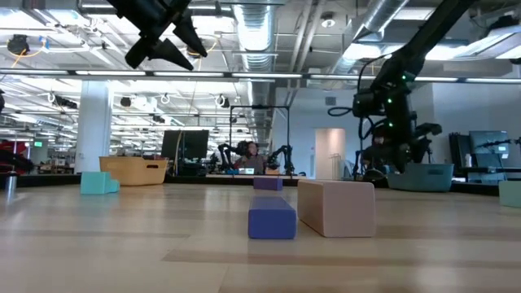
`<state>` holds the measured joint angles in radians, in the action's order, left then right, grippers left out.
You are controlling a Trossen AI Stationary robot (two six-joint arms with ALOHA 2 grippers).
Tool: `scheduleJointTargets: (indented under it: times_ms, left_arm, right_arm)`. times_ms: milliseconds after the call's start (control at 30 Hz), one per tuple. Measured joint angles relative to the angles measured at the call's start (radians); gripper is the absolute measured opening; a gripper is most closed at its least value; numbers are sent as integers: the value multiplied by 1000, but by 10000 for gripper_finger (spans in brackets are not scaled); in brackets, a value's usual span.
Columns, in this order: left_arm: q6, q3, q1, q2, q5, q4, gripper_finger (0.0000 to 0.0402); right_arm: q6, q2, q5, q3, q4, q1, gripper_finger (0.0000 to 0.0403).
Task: Sort & place blocks by color
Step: Put the brown block into the blue bin
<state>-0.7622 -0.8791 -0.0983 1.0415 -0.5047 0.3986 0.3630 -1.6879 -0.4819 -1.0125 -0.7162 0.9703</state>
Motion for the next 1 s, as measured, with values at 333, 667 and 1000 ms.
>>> scheduleJointTargets:
  times_ms: [333, 667, 1000]
  left_arm:
    - [-155, 0, 177, 65, -148, -23, 190]
    - [-226, 0, 317, 241, -150, -259, 190]
    - [-166, 0, 363, 265, -69, -270, 190]
  right_arm:
    - [-127, 146, 93, 0, 19, -33, 238]
    - [-133, 382, 279, 0, 53, -398, 234]
    - [299, 370, 266, -1, 108, -967, 234]
